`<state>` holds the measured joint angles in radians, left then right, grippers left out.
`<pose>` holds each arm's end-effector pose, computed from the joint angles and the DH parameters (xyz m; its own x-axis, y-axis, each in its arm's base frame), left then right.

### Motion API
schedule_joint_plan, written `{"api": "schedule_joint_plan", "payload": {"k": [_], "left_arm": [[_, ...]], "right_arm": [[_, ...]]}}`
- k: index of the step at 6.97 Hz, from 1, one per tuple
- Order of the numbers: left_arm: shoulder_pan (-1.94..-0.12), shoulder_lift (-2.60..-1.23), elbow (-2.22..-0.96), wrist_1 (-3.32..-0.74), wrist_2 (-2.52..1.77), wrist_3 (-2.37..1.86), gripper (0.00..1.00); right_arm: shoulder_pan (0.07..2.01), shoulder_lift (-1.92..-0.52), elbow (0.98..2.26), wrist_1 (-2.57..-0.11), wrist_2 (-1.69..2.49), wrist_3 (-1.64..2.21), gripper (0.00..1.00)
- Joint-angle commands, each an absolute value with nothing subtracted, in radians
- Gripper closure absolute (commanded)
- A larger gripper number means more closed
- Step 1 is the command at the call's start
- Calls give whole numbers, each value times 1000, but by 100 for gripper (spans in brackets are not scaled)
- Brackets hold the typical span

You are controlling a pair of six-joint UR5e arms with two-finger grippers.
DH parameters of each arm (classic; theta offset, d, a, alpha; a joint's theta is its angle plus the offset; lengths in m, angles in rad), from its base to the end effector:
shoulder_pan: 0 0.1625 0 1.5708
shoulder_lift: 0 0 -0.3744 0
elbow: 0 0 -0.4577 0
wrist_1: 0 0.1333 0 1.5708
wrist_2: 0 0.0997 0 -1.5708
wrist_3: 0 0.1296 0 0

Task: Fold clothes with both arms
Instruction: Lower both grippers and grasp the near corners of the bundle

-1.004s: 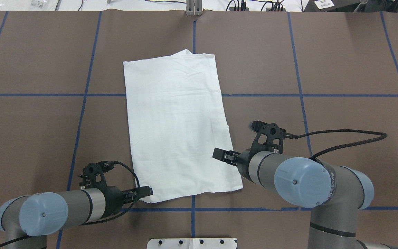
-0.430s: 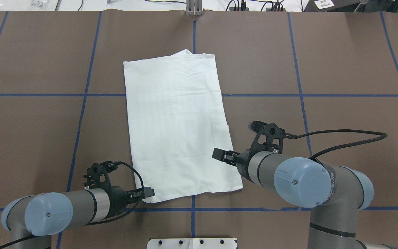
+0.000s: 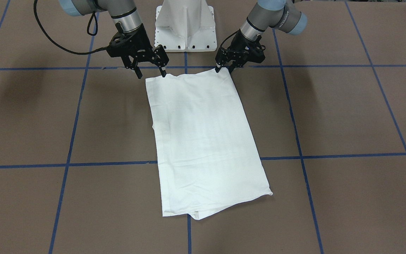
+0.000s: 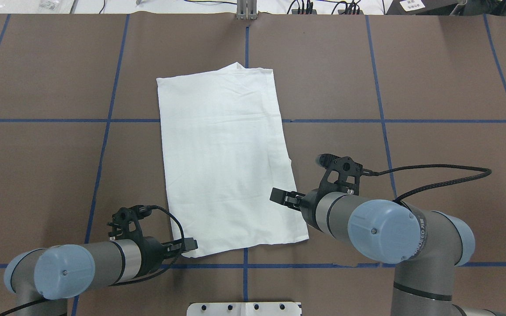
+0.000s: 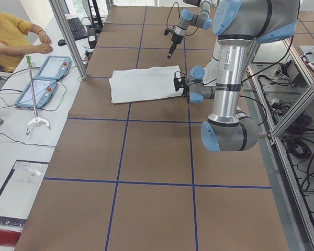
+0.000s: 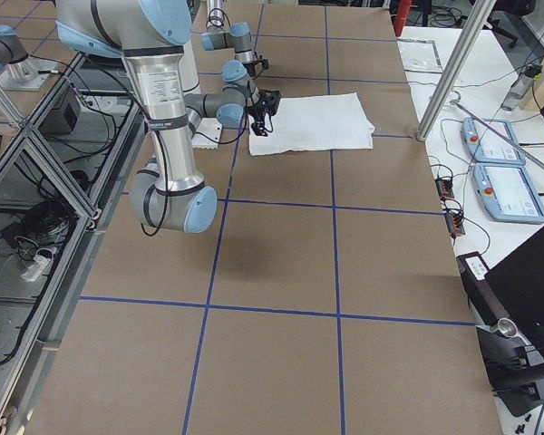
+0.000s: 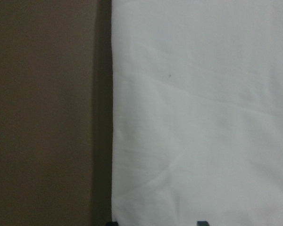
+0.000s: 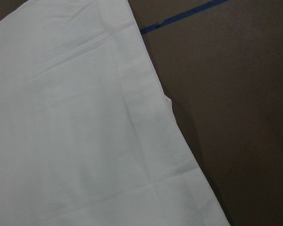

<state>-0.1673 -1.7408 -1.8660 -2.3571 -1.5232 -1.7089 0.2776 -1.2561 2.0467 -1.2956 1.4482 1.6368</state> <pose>0.5946 -0.2419 0.2721 0.2775 -0.1863 -0.9425 0.2515 0.9609 -0.1159 -0.5349 -0.3075 0.1682 0.4395 0.1933 0.8772 -0.4048 0.9144 0.0013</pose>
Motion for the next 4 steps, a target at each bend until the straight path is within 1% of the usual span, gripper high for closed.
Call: {"api": "schedule_joint_plan", "payload": {"k": [1,3,4], "left_arm": [[-167,-1755,-1847,-2358,-1523,-1709,40],[-167,-1763,-1847,-2358,-1525,-1709,100],[-167,-1763,-1848,-2358,-1523,-1707,100]], "right_arm": [[278,-1258,2034,-1304,1440,1637,0],[278,-1253,2034,-1304,1440,1638,0],[275,-1252,2020,-1304,1439,1646,0]]}}
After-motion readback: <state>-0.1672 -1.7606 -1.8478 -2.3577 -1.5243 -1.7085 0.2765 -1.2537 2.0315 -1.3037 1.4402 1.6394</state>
